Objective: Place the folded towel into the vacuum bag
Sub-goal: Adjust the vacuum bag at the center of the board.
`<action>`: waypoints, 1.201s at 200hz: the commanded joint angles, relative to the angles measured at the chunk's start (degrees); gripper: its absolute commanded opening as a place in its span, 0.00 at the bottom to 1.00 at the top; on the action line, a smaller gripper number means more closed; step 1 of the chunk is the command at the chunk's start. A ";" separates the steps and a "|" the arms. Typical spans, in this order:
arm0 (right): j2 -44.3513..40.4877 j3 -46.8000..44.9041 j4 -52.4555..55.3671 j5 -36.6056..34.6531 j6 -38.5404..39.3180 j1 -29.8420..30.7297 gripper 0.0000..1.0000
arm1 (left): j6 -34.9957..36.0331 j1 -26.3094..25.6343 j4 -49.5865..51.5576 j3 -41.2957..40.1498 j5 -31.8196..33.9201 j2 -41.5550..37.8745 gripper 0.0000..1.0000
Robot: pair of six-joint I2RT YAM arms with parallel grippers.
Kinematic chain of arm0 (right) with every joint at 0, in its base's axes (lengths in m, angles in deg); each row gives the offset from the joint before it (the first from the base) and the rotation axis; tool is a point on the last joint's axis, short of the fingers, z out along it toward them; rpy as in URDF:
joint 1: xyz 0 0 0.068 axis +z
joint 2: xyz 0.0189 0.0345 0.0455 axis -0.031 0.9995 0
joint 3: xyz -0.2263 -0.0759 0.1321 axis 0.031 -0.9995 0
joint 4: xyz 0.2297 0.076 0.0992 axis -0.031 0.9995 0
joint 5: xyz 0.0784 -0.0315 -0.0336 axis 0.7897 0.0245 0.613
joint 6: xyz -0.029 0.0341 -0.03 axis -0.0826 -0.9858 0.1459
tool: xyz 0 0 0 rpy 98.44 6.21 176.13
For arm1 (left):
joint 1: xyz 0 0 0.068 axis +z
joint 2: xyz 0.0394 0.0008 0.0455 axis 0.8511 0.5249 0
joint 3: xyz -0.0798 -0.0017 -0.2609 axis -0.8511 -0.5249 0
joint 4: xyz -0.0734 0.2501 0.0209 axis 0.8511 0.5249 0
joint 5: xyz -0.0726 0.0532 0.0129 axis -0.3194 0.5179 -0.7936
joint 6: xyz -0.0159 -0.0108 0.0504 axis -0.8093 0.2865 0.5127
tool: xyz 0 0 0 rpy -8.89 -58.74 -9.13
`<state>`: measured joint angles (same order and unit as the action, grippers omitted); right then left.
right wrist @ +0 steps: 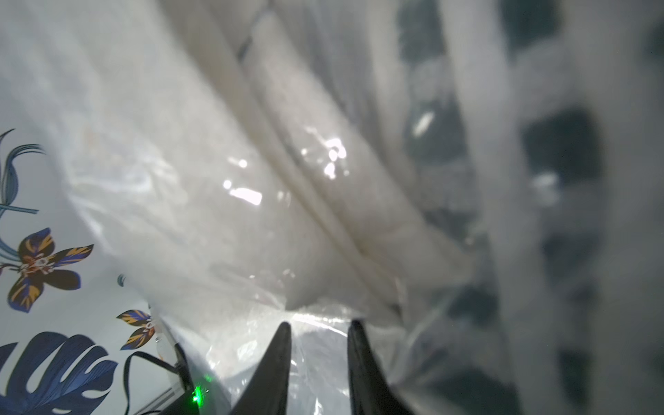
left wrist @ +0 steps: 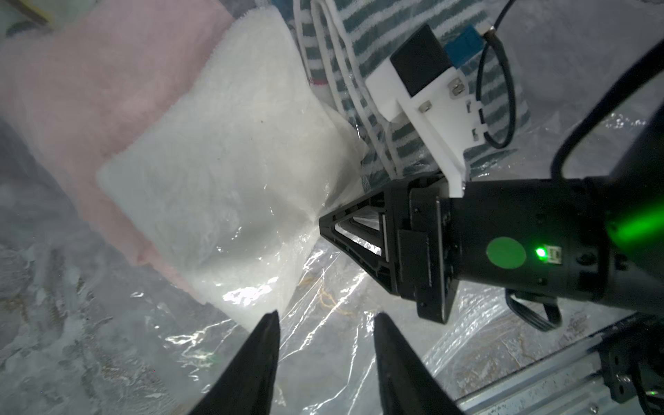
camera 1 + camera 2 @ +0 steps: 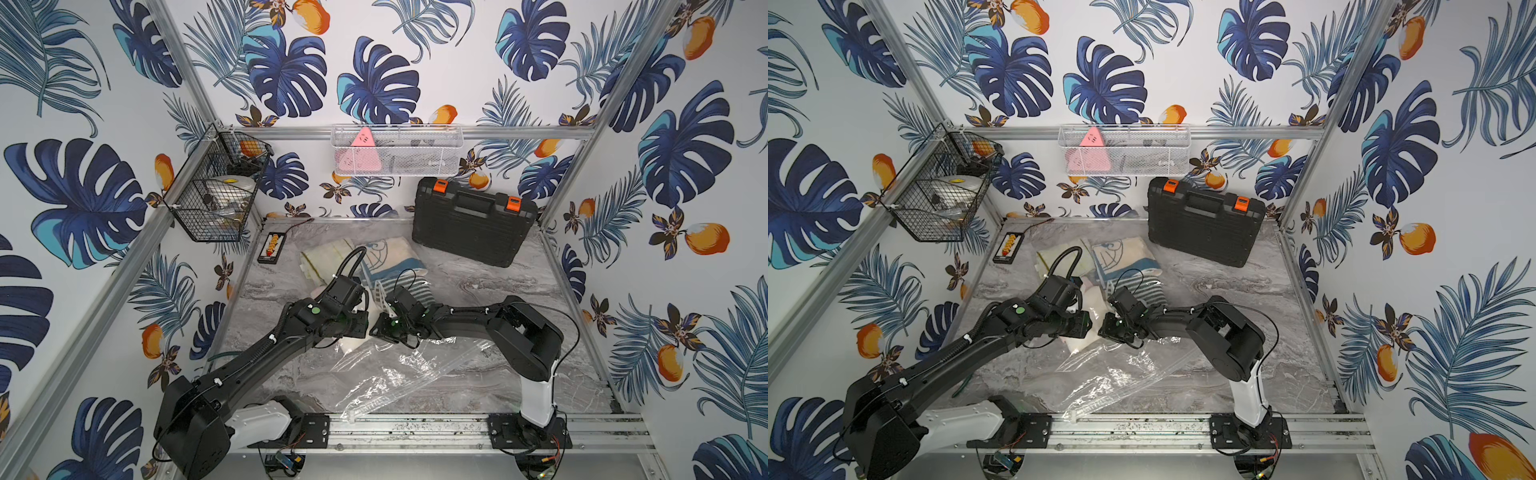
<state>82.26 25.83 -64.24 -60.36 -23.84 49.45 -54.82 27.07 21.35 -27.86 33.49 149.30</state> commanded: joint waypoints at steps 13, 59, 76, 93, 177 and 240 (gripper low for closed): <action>-8.86 1.61 9.56 5.63 10.55 -2.15 0.34 | -3.25 0.75 -4.09 -3.11 -0.49 0.99 0.48; -16.04 -4.59 30.80 -14.87 27.59 -9.96 0.36 | -7.70 0.71 -15.23 -9.50 -2.49 6.49 0.48; -14.83 -6.03 29.83 -16.43 29.32 -11.23 0.36 | -9.08 1.30 -17.63 -11.03 0.83 8.06 0.48; -12.48 -6.82 27.73 -13.70 28.09 -10.44 0.35 | -9.84 3.51 -20.34 -12.64 2.40 8.89 0.48; -22.94 -5.23 26.72 -11.94 28.14 -2.24 0.47 | -3.74 10.36 -13.70 -8.05 10.18 0.79 0.50; -47.96 -29.77 -4.10 -42.72 47.73 -16.52 0.85 | 18.56 3.33 -36.74 -20.50 25.22 -18.14 0.70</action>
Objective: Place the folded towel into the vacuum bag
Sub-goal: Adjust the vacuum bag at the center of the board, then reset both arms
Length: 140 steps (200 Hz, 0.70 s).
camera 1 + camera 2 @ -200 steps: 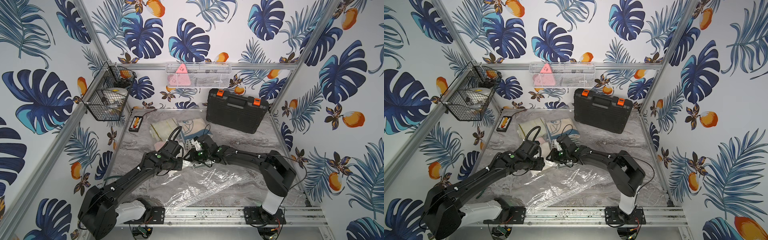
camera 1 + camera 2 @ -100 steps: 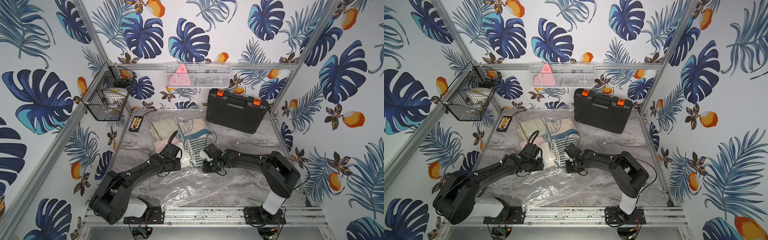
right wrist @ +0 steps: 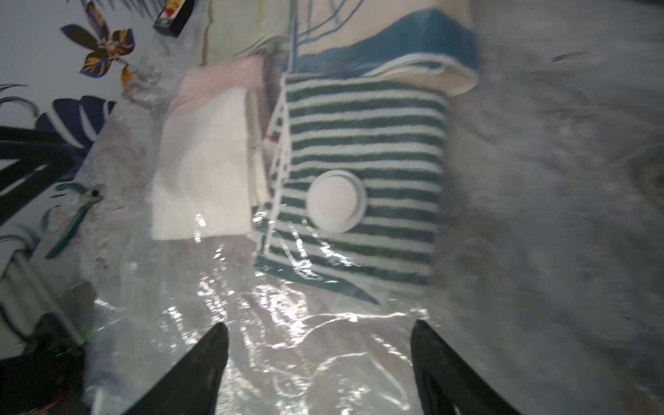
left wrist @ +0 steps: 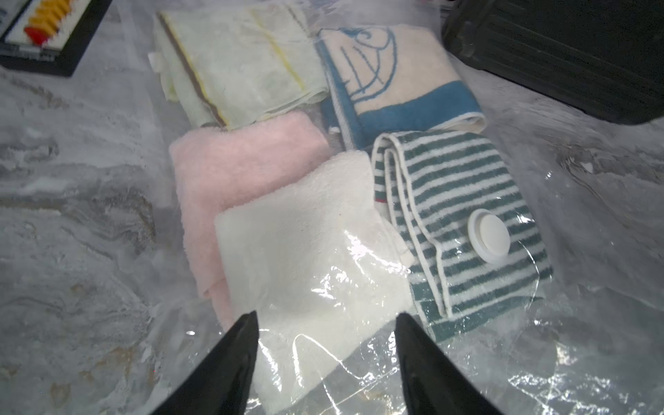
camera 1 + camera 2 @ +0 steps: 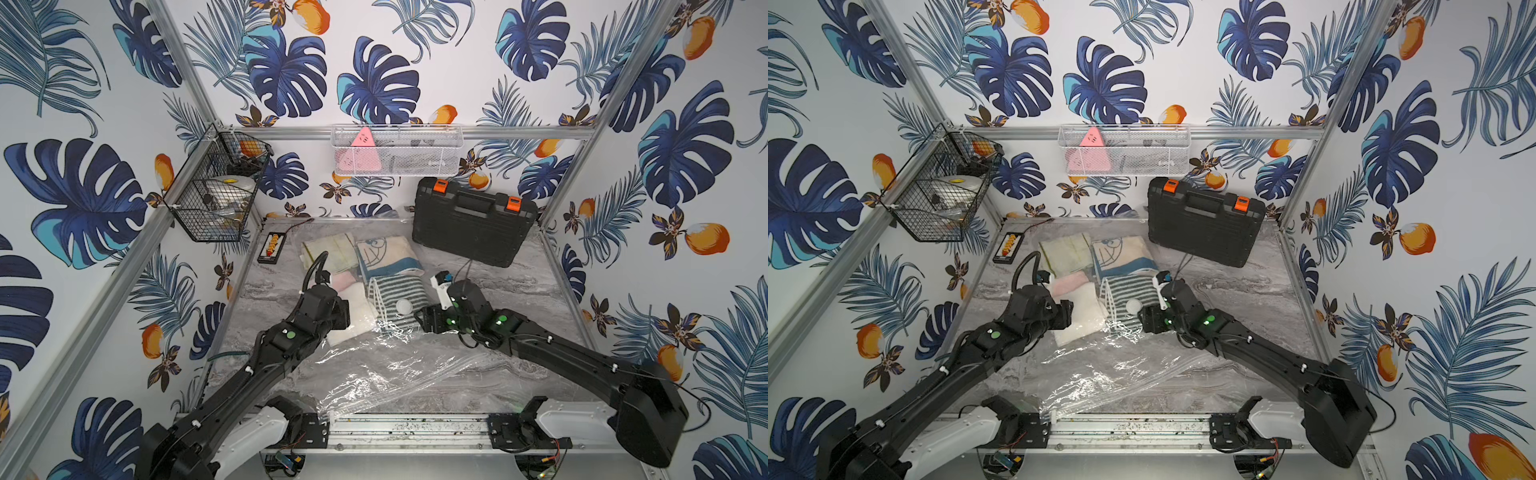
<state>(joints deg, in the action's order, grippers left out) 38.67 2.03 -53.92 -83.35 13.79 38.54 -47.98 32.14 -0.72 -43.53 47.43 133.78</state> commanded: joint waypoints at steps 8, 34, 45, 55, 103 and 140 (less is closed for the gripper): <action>-5.12 -6.86 -15.02 -28.21 10.87 -9.50 0.85 | 12.43 -1.73 -20.73 -7.79 17.06 -2.85 0.71; -2.77 -10.91 -19.80 -32.98 14.96 -21.24 0.85 | 22.12 0.84 -41.41 -15.89 34.62 1.60 0.79; -0.83 -13.62 -24.70 -30.78 15.45 -23.70 0.85 | 19.13 3.85 -41.78 -16.08 33.11 3.93 0.79; 1.21 -16.35 -31.60 -30.85 15.02 -25.23 0.84 | 18.62 6.15 -48.93 -18.25 30.54 7.21 0.79; 14.05 -23.17 -59.85 -17.11 17.01 -29.48 0.85 | 22.94 10.07 -82.15 -25.55 18.95 27.39 0.87; 22.82 -24.34 -71.06 -4.66 21.00 -32.05 0.93 | 22.85 16.74 -89.91 -23.99 5.82 37.54 0.99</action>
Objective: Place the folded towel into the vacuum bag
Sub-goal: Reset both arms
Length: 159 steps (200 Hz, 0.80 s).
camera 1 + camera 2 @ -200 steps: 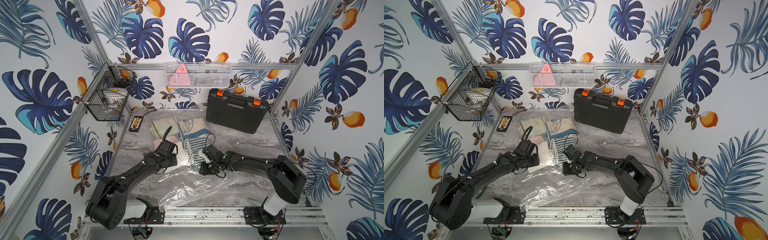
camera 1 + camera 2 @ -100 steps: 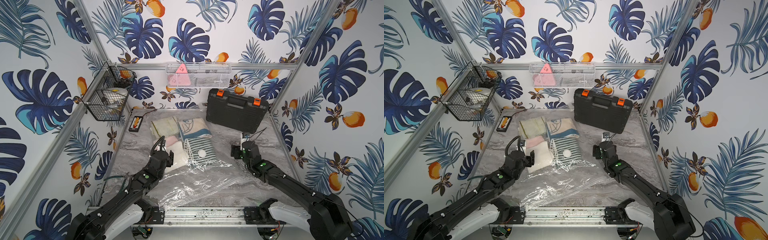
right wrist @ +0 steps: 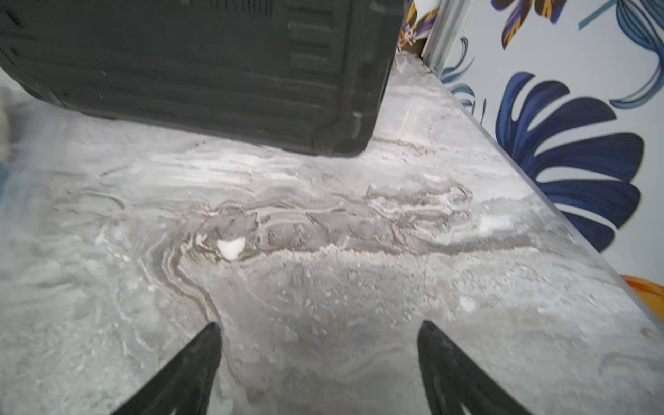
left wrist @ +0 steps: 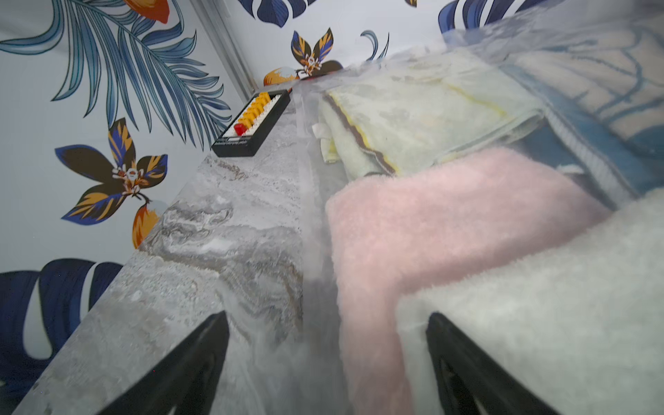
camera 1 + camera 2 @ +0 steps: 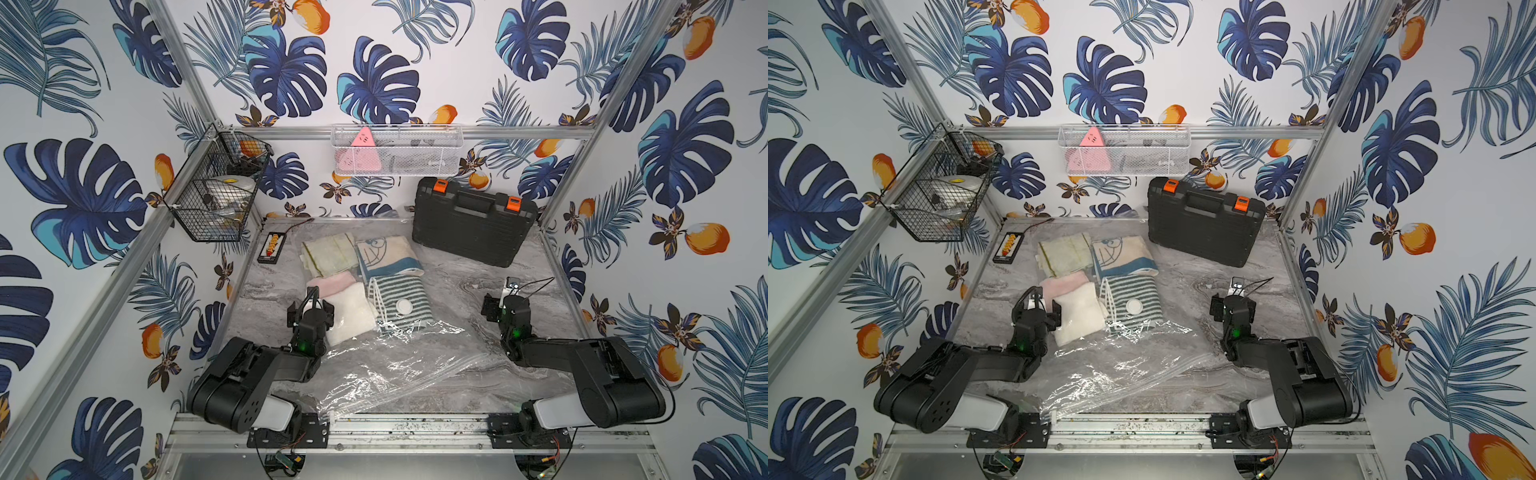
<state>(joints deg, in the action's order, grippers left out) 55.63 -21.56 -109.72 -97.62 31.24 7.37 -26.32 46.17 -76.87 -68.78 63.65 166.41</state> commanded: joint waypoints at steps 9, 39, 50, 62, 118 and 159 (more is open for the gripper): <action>8.79 -1.43 -18.79 10.97 4.68 -0.89 1.00 | 0.38 4.13 -14.38 1.76 -12.60 6.95 0.99; 9.12 4.02 -8.42 5.70 1.79 -1.06 1.00 | -4.24 8.96 -2.56 7.82 -16.54 8.65 0.99; 10.04 6.07 -6.03 3.80 0.57 -1.57 1.00 | -3.91 9.27 -2.93 8.51 -16.27 9.66 0.99; 9.36 4.71 -7.20 0.54 -1.17 -1.85 1.00 | -4.16 9.26 -3.13 7.76 -16.96 9.09 0.99; 9.87 5.25 -7.41 -1.35 -1.43 -1.85 1.00 | -0.57 3.71 -5.90 7.66 -9.09 10.14 0.99; 9.80 5.25 -7.32 -1.35 -1.44 -1.85 1.00 | -0.40 3.73 -6.10 7.51 -9.09 10.22 0.99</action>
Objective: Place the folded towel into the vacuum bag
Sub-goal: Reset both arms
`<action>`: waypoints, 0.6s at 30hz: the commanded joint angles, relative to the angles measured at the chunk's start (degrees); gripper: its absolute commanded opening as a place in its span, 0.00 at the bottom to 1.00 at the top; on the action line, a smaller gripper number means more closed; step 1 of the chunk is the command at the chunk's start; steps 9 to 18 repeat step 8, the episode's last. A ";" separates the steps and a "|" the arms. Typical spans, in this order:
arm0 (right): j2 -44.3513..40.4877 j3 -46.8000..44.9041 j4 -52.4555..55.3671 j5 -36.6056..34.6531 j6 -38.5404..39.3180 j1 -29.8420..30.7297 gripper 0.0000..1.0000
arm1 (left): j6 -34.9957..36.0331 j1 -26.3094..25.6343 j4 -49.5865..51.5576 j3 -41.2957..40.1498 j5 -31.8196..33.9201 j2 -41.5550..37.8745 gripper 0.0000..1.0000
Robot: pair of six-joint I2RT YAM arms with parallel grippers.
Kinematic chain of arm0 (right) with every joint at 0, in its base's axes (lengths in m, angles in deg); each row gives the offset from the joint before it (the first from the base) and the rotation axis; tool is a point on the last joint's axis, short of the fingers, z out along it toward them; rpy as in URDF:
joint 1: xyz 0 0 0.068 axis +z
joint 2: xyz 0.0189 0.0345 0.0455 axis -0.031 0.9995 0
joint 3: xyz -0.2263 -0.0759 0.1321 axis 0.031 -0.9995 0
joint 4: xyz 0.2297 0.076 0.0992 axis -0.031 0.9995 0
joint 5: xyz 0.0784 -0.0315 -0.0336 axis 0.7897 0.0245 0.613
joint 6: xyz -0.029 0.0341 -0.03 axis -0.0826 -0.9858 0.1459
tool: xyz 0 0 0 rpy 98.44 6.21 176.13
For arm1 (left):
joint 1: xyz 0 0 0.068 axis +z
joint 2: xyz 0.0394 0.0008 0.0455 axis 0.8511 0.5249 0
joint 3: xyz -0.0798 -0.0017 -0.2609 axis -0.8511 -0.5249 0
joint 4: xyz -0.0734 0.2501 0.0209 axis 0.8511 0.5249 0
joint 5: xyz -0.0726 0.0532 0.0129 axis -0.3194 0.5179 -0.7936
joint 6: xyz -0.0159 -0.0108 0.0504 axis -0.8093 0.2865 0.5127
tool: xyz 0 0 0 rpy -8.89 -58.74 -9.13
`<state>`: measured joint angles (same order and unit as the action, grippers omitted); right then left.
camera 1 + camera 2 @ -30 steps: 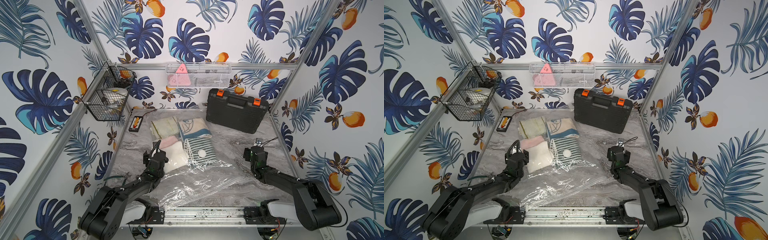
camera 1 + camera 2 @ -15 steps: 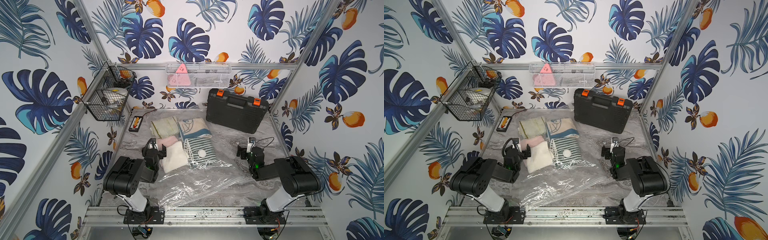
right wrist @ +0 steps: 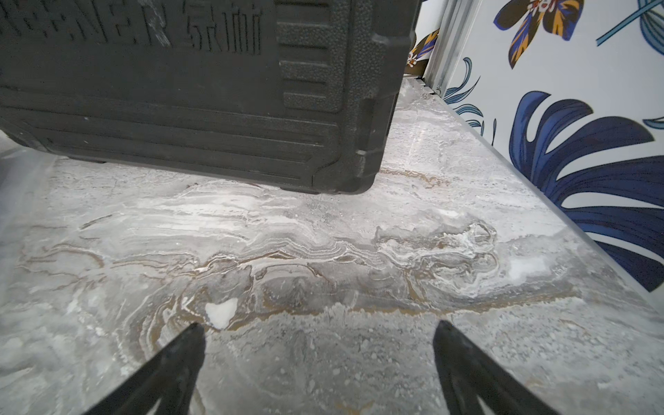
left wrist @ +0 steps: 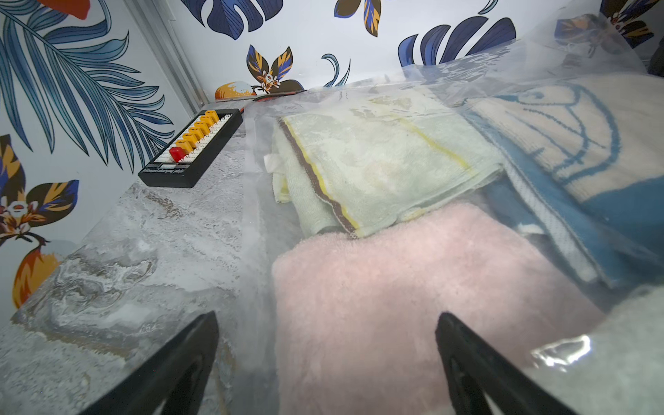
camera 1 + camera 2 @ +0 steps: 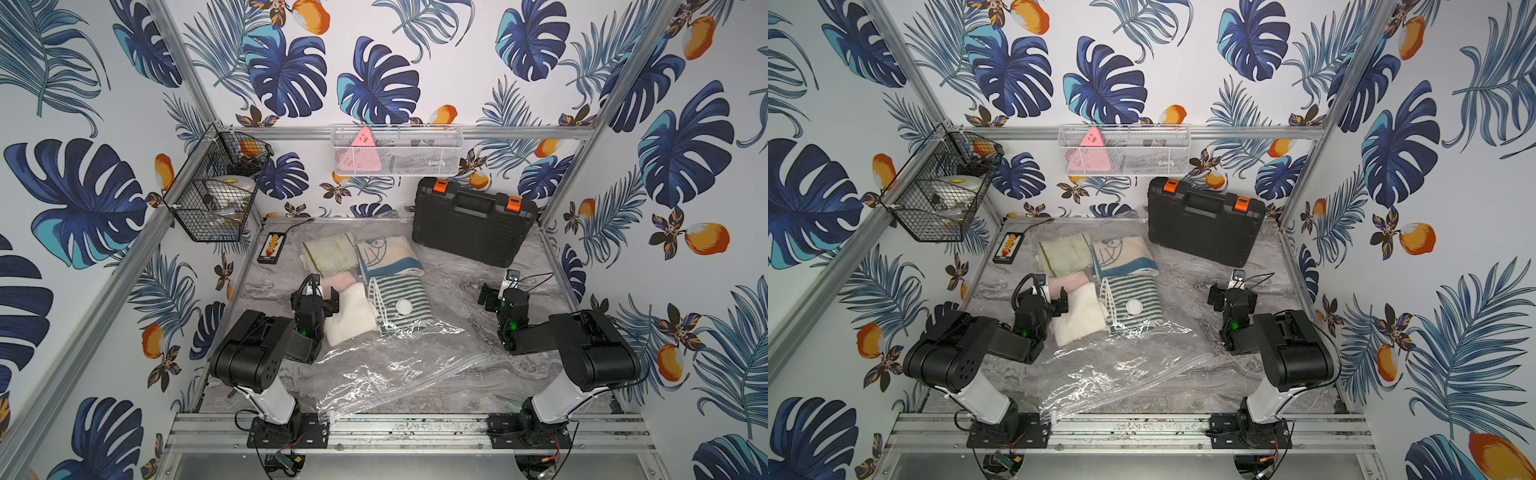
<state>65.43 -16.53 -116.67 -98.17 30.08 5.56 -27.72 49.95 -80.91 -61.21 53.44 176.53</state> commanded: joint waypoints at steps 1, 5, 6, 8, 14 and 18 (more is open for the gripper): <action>0.04 0.22 -0.37 -0.80 -0.32 -0.04 1.00 | 1.03 -0.05 -2.09 -0.08 1.16 0.10 0.99; 0.08 0.22 -0.37 -0.83 -0.28 -0.04 1.00 | 1.25 -0.23 -2.23 0.09 1.36 0.33 0.99; 0.00 0.22 -0.38 -0.81 -0.29 -0.04 1.00 | 0.80 0.02 -1.41 0.34 1.15 0.08 0.99; 0.03 0.22 -0.37 -0.80 -0.26 -0.04 1.00 | 0.59 0.30 -1.39 0.30 0.79 0.07 0.99; 0.03 0.22 -0.37 -0.80 -0.26 -0.04 1.00 | 0.59 0.30 -1.39 0.30 0.79 0.07 0.99; 0.03 0.22 -0.37 -0.80 -0.26 -0.04 1.00 | 0.59 0.30 -1.39 0.30 0.79 0.07 0.99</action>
